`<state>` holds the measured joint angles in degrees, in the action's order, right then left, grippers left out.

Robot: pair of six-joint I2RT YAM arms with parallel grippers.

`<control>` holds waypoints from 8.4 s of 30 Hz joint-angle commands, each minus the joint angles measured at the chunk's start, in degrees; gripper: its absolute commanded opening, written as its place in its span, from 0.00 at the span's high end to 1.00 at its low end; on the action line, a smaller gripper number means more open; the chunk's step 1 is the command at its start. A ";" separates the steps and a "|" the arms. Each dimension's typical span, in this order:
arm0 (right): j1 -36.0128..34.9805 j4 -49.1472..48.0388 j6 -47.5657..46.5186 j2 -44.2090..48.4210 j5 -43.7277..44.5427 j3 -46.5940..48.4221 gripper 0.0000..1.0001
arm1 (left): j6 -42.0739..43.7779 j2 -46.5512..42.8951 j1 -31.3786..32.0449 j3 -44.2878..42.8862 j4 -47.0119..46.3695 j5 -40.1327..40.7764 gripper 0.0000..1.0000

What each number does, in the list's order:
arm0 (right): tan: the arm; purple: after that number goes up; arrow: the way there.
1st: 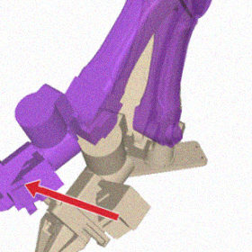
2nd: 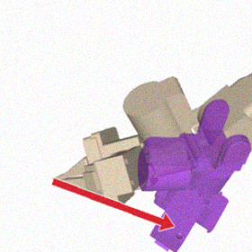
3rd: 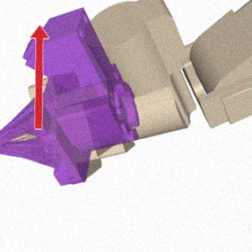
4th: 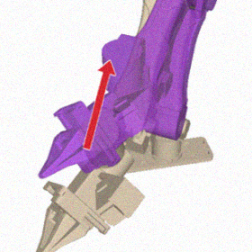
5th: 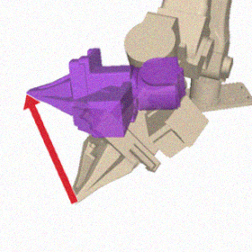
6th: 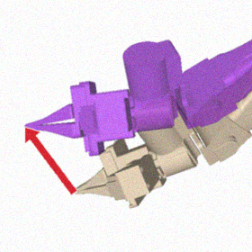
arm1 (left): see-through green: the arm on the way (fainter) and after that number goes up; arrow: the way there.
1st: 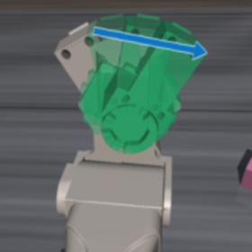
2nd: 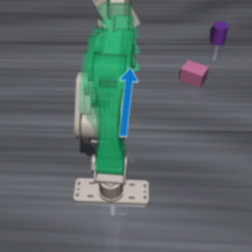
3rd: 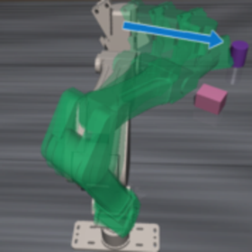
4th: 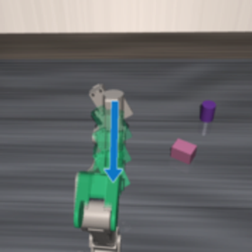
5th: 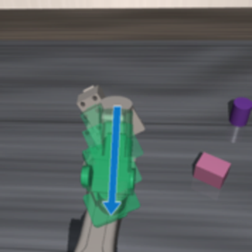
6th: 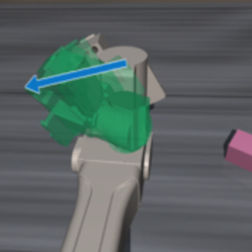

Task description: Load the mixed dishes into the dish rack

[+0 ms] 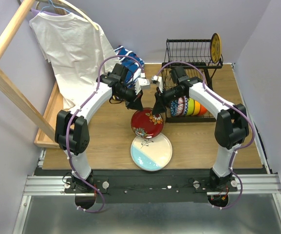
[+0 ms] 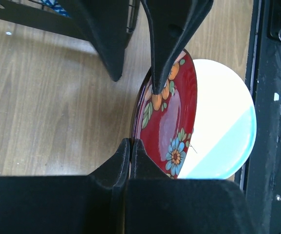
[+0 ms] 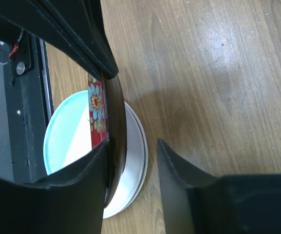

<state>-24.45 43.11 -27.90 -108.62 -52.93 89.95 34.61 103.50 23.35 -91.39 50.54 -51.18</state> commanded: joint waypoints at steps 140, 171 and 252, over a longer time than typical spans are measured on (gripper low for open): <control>10.03 -26.75 -1.71 -4.76 104.87 37.58 0.99 | -42.96 -18.69 1.08 24.78 -41.93 43.88 0.01; 9.86 -21.84 2.76 -9.77 102.32 41.88 1.00 | -42.43 -19.04 1.34 26.27 -42.20 44.41 0.01; 8.63 -19.11 13.23 36.38 24.81 -39.06 0.20 | -9.13 1.53 11.54 19.86 -14.69 18.14 1.00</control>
<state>-15.77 30.48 -11.42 -71.09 -21.15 55.09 22.04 106.41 34.26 -69.78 33.10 -33.95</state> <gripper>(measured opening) 0.801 0.075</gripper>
